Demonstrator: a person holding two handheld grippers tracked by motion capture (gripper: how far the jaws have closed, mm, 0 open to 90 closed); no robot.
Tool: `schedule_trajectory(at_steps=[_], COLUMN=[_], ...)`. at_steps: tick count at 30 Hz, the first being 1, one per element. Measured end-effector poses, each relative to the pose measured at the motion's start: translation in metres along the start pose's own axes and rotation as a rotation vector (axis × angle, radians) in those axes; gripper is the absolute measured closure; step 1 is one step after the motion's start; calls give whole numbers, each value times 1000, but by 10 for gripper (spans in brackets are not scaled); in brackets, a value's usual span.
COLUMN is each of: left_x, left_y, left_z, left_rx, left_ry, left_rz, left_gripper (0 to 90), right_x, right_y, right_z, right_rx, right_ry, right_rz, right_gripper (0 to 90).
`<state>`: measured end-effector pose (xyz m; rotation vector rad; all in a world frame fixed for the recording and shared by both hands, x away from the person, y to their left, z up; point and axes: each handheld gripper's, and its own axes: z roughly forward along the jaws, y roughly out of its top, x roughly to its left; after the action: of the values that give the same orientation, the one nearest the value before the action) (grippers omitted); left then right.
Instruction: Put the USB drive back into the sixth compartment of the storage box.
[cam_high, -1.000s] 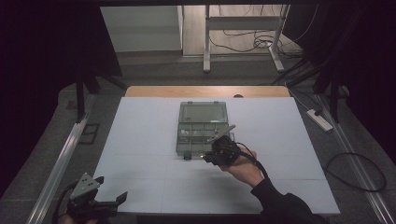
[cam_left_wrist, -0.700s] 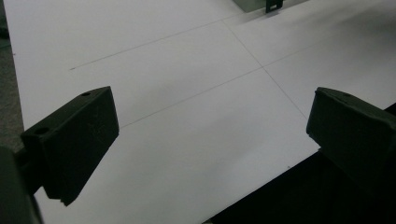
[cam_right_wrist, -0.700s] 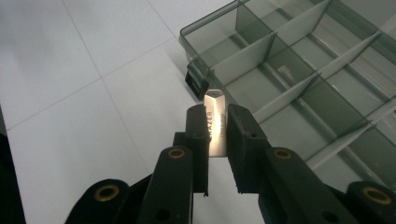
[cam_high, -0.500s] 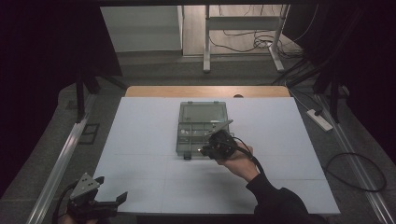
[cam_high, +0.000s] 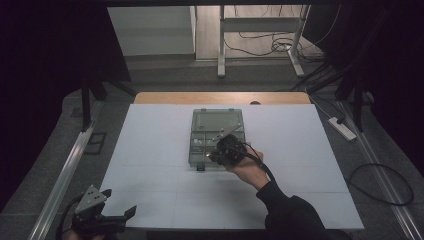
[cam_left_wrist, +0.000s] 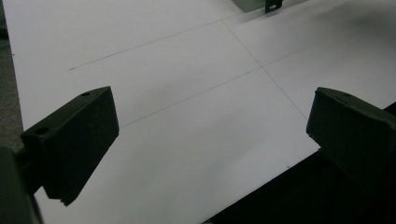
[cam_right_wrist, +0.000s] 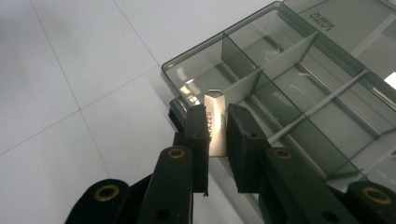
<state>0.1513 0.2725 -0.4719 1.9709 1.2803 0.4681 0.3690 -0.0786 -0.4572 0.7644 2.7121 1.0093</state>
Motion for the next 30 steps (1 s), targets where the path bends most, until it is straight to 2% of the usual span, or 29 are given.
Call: schedule_trajectory(at_steps=[7,17,30], left_x=[0,-1,-1], left_y=[0,0,0], left_z=[0,0,0], left_rx=[0,1,6], left_ry=[1,4,8], left_rz=[3,5,11], left_gripper=[23,23,23], right_x=[-2,-10,-16], right_y=[4,6,5], right_z=[6,13,29], right_rx=[-4,-1,25], right_ry=[-6,-29,-58], right_rz=[-7,8,10], right_gripper=[790,790,789])
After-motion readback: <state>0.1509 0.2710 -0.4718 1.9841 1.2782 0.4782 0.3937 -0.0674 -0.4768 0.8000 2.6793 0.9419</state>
